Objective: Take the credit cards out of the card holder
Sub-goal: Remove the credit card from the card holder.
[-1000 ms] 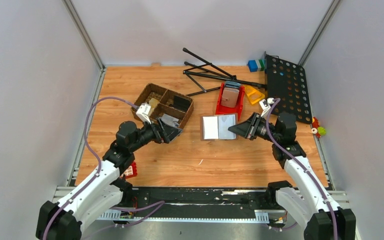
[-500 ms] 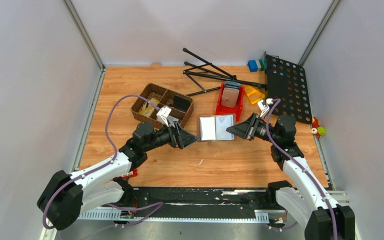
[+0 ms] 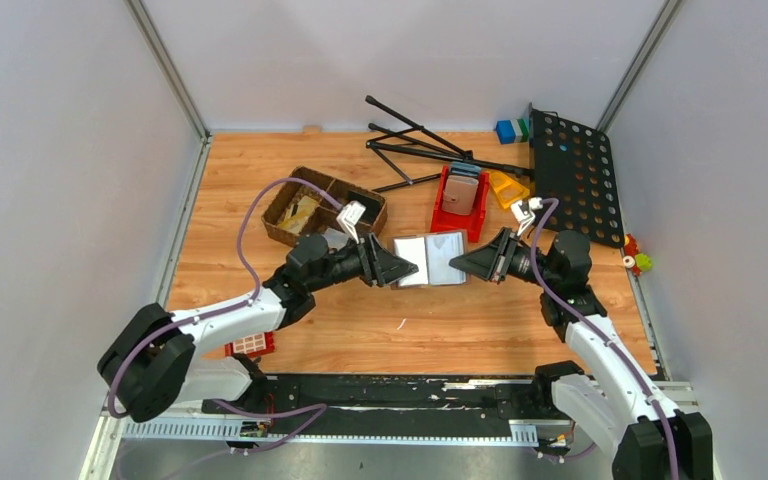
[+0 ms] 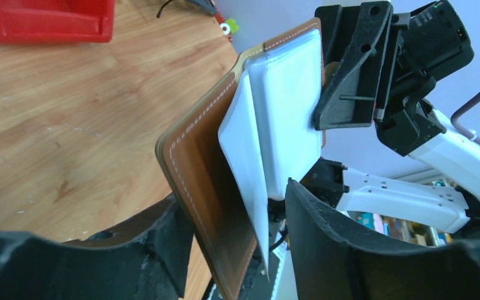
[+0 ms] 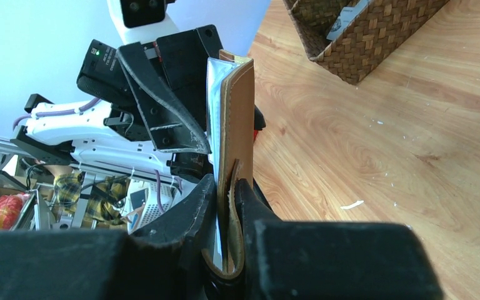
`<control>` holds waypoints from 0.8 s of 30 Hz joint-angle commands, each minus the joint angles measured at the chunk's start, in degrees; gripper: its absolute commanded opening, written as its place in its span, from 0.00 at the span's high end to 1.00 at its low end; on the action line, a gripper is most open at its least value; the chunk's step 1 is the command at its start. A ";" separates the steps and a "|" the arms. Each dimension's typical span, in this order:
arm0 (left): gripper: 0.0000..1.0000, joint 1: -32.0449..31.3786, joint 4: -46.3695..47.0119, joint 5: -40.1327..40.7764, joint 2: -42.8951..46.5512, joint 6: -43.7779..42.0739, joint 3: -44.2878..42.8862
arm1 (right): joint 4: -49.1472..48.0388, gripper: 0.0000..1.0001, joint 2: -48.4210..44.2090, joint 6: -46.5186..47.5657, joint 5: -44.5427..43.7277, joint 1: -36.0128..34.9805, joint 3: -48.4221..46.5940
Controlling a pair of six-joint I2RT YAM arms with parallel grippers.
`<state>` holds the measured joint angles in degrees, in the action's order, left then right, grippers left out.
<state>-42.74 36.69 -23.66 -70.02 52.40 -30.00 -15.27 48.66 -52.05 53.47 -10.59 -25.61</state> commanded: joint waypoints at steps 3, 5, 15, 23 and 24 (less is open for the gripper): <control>0.61 -1.20 7.93 -2.13 -4.84 1.61 -3.73 | -4.30 1.00 -0.36 -0.87 1.32 -1.67 0.19; 0.71 -1.20 8.99 -2.53 -6.15 2.59 -4.20 | -4.90 1.00 -0.36 -1.46 1.08 -2.60 0.79; 0.91 -1.20 1.37 -0.28 -5.02 -0.45 -6.17 | 14.06 0.66 0.43 13.78 -0.73 -4.36 -5.35; 0.94 -1.20 -2.28 1.13 -3.63 -2.02 -6.12 | 22.56 0.58 -0.25 19.09 -3.47 -4.35 -7.79; 0.94 -1.22 -2.32 1.08 -3.63 -1.99 -6.05 | 23.16 0.58 -0.35 19.44 -3.92 -4.35 -7.89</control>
<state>-43.79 34.30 -23.42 -75.64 52.36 -33.93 3.46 49.34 -37.26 51.35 -14.72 -31.20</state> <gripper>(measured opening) 0.117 0.417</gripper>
